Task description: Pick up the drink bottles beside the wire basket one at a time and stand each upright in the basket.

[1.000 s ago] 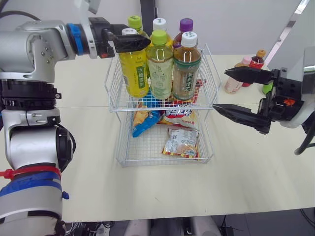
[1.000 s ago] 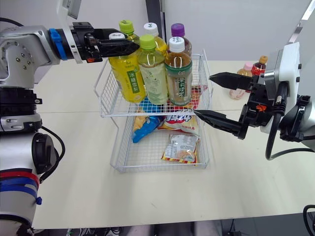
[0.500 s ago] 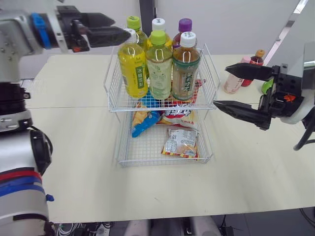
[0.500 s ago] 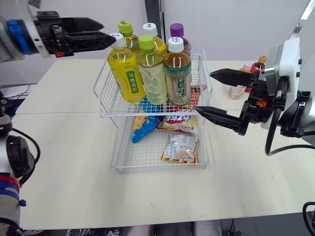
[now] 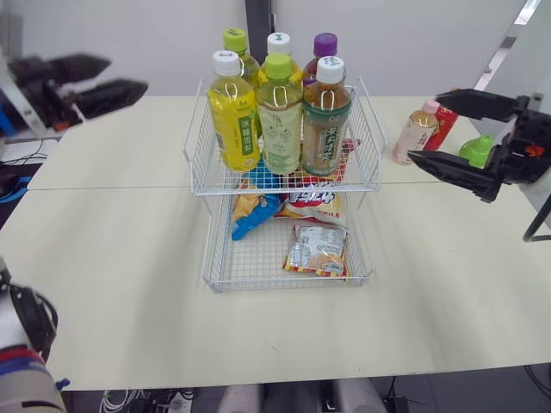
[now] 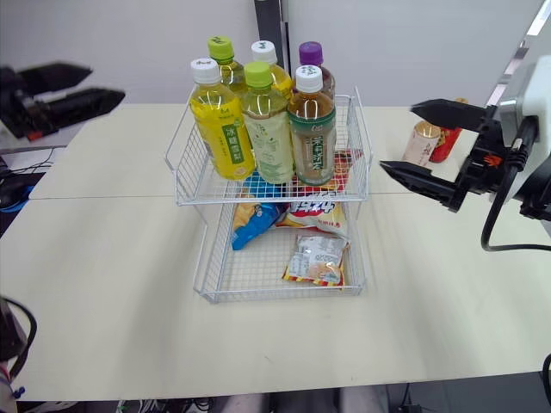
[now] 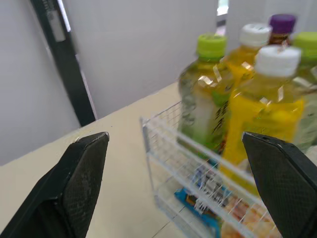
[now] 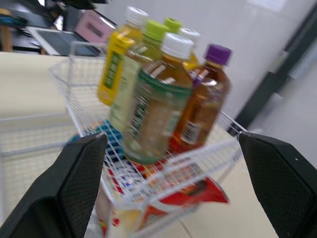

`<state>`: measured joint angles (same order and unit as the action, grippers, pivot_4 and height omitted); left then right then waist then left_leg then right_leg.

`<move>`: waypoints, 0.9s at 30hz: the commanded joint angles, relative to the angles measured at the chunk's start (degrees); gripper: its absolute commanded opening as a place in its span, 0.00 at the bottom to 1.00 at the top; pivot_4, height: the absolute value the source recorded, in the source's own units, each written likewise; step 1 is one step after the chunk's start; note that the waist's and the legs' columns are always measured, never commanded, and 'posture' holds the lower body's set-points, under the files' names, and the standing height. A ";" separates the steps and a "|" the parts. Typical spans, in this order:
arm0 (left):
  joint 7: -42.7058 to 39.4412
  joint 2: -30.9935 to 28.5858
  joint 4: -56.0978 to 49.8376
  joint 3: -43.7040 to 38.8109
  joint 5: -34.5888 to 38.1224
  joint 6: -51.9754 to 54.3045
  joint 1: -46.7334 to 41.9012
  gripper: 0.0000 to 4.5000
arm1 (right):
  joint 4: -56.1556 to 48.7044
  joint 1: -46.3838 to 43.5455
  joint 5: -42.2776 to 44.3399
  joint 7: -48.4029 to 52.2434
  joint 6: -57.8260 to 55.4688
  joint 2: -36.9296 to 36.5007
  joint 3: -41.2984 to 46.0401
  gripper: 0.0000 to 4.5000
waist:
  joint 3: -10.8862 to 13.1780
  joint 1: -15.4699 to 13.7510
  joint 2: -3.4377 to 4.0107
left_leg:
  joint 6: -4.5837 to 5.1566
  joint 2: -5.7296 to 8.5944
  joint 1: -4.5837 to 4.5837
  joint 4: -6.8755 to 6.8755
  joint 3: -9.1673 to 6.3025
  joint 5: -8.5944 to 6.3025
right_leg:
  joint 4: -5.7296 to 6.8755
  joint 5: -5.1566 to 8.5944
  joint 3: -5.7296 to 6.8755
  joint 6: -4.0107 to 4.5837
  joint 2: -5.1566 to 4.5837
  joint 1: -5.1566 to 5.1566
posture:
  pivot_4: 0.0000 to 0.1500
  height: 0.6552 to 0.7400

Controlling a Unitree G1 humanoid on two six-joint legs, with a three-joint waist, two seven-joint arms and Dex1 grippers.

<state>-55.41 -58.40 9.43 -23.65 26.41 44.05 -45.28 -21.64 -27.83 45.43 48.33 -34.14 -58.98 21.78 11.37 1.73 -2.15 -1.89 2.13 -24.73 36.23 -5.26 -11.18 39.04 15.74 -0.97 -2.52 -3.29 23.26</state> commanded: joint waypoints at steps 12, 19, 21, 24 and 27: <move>20.47 11.83 -9.68 -9.10 -7.41 -18.43 26.68 0.99 | 16.64 10.02 -16.78 -0.81 18.39 6.20 4.81 1.00 | -0.04 -0.20 0.01 | 0.00 0.01 0.06 -0.02 0.11 0.00 | 0.03 -0.02 -0.07 0.02 -0.07 -0.02 | 1.00 1.00; 27.37 19.30 -9.58 -6.80 -11.12 -25.83 33.03 0.99 | 28.14 11.45 -26.35 -4.26 32.49 11.87 2.18 1.00 | -0.08 -0.23 0.03 | -0.01 0.02 0.17 -0.05 0.22 0.00 | 0.03 -0.02 -0.13 0.02 -0.10 -0.08 | 1.00 1.00; 29.58 21.00 -7.01 -5.78 -13.16 -28.92 33.91 0.99 | 32.99 9.91 -28.25 -5.02 35.73 12.88 1.15 1.00 | -0.10 -0.22 0.05 | -0.01 0.02 0.22 -0.08 0.27 0.00 | 0.03 -0.02 -0.17 0.02 -0.10 -0.09 | 1.00 1.00; 31.11 22.57 -3.07 -3.81 -15.25 -33.79 33.90 0.99 | 39.18 7.54 -30.08 -5.71 38.99 14.10 -0.55 1.00 | -0.10 -0.21 0.07 | -0.01 0.03 0.29 -0.10 0.33 0.00 | 0.04 -0.03 -0.20 0.02 -0.10 -0.12 | 1.00 1.00; 32.30 23.70 0.57 -2.46 -16.04 -36.67 32.92 0.99 | 43.64 6.67 -31.61 -6.03 41.94 15.62 -2.28 1.00 | -0.11 -0.22 0.07 | 0.00 0.02 0.31 -0.12 0.35 0.00 | 0.03 -0.03 -0.20 0.02 -0.09 -0.13 | 1.00 1.00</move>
<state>-24.14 -34.49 9.81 -26.21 11.05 9.78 -11.57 21.16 -20.46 14.46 43.02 5.44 -43.66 19.49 11.25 1.51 -2.08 -1.89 2.14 -24.41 36.11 -4.91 -11.18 39.06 15.71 -1.16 -2.50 -3.38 23.13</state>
